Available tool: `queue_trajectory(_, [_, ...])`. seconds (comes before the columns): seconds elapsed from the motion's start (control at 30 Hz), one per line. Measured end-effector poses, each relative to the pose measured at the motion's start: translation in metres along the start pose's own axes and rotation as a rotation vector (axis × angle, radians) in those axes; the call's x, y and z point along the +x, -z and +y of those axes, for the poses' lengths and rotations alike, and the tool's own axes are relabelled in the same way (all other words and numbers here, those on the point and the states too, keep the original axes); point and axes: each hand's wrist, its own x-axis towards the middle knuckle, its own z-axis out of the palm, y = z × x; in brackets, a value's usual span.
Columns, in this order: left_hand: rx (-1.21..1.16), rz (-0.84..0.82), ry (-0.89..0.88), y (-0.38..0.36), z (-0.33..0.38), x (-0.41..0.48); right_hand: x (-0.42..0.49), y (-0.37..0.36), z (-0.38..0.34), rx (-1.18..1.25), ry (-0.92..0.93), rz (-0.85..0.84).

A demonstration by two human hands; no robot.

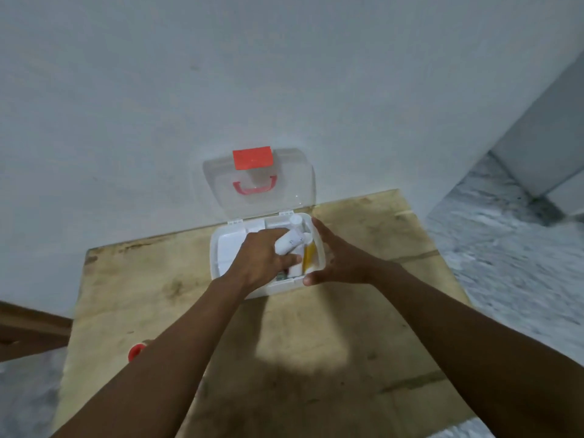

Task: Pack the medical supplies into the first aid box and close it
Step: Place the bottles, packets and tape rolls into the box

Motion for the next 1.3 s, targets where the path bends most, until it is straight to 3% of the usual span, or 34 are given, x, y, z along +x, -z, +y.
queue_trajectory(0.2, [0.254,-0.044,-0.017,-0.01,0.006,0.003,0.0,0.001,-0.002,-0.033,0.006,0.008])
queue_trajectory(0.47, [0.218,-0.157,0.04,-0.021,0.01,0.005,0.001,0.005,0.0,-0.012,0.084,-0.025])
queue_trajectory(0.73, [0.098,-0.076,0.126,-0.017,0.022,-0.006,0.005,0.002,0.002,0.059,0.144,-0.021])
queue_trajectory(0.87, [-0.132,0.079,0.13,-0.008,0.028,-0.016,0.005,0.003,0.006,0.069,0.139,-0.02])
queue_trajectory(1.07, [-0.184,0.266,0.081,0.005,0.014,-0.026,0.004,0.004,0.008,0.092,0.13,-0.023])
queue_trajectory(1.3, [-0.001,0.124,-0.005,-0.001,0.009,-0.032,0.006,0.005,0.01,0.092,0.112,-0.044])
